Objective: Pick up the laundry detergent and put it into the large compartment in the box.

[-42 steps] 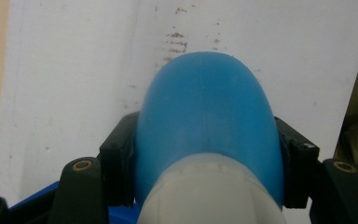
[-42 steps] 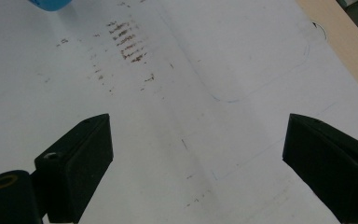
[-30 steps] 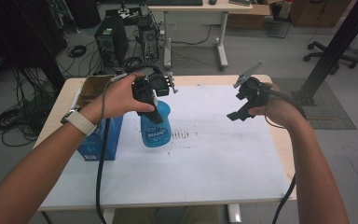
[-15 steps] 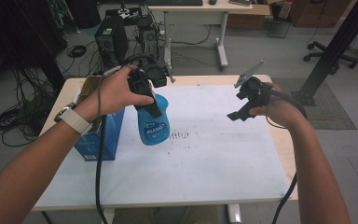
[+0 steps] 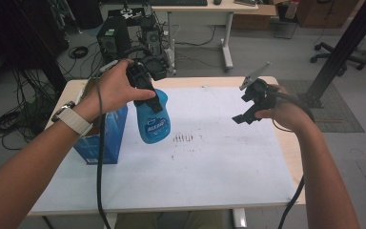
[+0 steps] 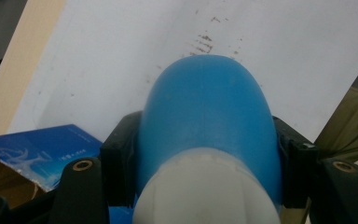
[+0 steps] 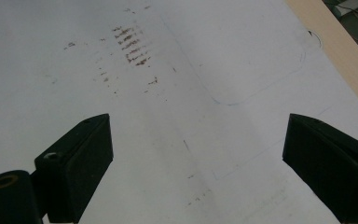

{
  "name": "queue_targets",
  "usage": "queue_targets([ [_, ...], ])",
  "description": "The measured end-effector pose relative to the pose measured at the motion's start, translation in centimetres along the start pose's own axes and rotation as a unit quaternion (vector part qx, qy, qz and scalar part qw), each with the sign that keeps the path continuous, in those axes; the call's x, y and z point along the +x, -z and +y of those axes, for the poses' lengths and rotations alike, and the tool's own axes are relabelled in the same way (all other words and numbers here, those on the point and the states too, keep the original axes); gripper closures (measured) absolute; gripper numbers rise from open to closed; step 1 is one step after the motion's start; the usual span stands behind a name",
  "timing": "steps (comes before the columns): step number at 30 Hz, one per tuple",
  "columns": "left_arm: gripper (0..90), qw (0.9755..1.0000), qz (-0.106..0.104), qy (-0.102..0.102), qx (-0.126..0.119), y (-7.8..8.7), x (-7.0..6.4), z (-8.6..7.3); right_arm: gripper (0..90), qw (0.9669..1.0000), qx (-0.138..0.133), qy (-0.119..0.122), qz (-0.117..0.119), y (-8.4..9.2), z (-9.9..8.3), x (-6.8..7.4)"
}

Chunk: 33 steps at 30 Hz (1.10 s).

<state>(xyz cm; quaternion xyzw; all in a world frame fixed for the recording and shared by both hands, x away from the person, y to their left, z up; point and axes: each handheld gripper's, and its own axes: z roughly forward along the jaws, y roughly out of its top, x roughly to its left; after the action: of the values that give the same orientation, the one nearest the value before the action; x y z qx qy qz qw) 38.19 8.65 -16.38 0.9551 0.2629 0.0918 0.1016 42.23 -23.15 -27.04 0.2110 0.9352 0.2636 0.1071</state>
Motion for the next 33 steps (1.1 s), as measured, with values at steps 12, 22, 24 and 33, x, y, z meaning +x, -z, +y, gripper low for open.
queue_targets([
  [12, 37.6, 0.9993, 0.002, 0.037, -0.005, 1.1, 0.9, -0.4, 8.5, 1.0, -0.001, 0.002, -0.001, 0.2, 0.0, 0.1],
  [22, 37.6, 0.996, 0.013, 0.088, 0.007, 1.7, 2.2, -0.6, 8.5, 1.0, -0.003, 0.003, -0.002, 0.3, 0.0, 0.0],
  [24, 37.6, 0.995, 0.016, 0.098, 0.011, 1.8, 2.5, -0.7, 8.5, 1.0, -0.004, 0.004, -0.002, 0.3, 0.0, -0.1],
  [33, 37.6, 0.9895, 0.033, 0.14, 0.012, 2.5, 3.3, -0.9, 8.5, 0.9999, -0.007, 0.007, 0.0, 0.1, 0.2, -0.2],
])
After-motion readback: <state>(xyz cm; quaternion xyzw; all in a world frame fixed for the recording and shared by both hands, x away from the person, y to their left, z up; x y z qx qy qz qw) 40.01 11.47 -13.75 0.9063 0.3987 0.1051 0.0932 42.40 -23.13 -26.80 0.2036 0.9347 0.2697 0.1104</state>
